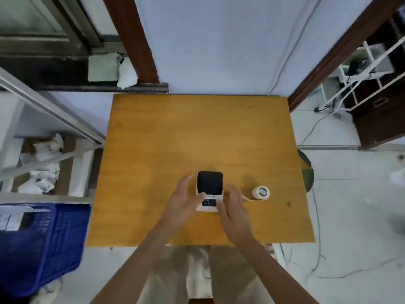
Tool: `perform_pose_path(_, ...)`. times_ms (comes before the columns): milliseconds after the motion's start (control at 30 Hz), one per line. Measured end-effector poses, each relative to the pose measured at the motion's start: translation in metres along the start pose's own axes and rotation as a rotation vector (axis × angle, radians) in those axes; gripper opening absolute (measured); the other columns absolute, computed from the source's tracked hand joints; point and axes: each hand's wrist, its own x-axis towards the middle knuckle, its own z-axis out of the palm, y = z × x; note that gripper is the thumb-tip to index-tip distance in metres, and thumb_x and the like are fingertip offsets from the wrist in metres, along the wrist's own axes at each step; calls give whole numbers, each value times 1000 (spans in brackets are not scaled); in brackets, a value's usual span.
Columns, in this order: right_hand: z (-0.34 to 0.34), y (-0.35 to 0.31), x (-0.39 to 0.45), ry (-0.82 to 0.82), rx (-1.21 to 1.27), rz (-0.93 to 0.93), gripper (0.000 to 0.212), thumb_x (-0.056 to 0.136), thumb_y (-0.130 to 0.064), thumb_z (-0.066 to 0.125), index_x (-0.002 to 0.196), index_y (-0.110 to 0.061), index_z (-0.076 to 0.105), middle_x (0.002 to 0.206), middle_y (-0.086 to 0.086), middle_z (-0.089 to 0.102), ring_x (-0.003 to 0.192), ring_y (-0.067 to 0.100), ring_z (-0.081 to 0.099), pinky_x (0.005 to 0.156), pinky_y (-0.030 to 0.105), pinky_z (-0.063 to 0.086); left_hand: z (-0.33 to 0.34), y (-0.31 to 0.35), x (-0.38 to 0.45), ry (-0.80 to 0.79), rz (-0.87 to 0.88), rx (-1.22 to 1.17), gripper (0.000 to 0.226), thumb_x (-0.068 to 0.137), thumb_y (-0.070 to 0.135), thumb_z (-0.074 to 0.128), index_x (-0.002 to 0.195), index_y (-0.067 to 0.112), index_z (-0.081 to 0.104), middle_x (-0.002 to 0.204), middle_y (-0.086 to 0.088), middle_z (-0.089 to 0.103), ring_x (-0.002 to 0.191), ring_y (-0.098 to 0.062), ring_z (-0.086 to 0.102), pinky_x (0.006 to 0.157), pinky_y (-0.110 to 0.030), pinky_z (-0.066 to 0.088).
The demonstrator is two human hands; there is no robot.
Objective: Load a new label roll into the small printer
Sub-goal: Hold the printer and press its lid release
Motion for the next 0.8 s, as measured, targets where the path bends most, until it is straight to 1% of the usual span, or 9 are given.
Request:
perform_pose_path(100,19,16,18,98,-58,-73,55,104,-42,42,156,-28,30,137,-6,48,115,11,55,80,35,50,17,-20,19,11,125,79,76,100,43,65,164,30,26,138,4,59,89,7,64,72,-6,45)
perform_pose_path(233,36,44,26,206,-41,-95,63,99,-53,39,158,-33,30,134,-13,48,112,-7,46,82,28,43,33,-56,31,56,301,84,82,97,47,68,164,36,22,163,10,44,139,-3,53,111,-27,46)
perform_pose_path(300,45,56,23,221,-49,-145,62,99,-54,37,157,-34,31,133,-17,46,114,-13,43,84,23,41,39,-71,30,87,344,90,85,93,57,65,165,40,22,158,8,52,133,-12,60,107,-29,51)
perform_pose_path(433,51,70,23,213,-54,-258,64,99,-58,34,157,-31,33,136,-14,49,124,-1,49,89,20,42,51,-82,18,209,397,211,91,88,70,45,167,39,12,157,8,53,125,-9,62,89,-5,44)
perform_pose_path(467,50,75,24,206,-19,-280,61,100,-57,36,156,-33,34,135,-14,51,125,1,50,92,22,44,56,-83,14,230,407,233,92,88,71,40,167,37,8,162,9,48,128,-8,60,90,-6,43)
perform_pose_path(567,46,81,22,168,169,-315,57,99,-52,45,155,-42,35,135,-21,52,132,3,50,102,29,44,72,-85,4,298,432,403,93,90,72,23,168,28,-3,160,-3,49,117,-19,64,93,-32,48)
perform_pose_path(633,44,78,18,125,240,-316,54,102,-43,48,155,-44,36,139,-23,52,131,0,50,108,32,42,77,-87,3,338,480,437,82,102,61,30,169,25,0,164,-5,45,128,-25,60,98,-37,47)
perform_pose_path(733,47,74,1,150,276,-295,45,105,-31,44,147,-47,45,138,-17,55,124,-2,51,110,33,39,70,-92,4,332,535,256,75,106,48,49,168,21,17,169,0,39,148,-23,45,117,-40,40)
perform_pose_path(800,48,71,-9,142,266,-277,52,104,-29,39,155,-36,42,154,-12,50,142,10,44,121,40,33,64,-96,-1,309,528,95,74,103,44,57,166,20,28,166,-1,44,148,-21,47,119,-45,42)
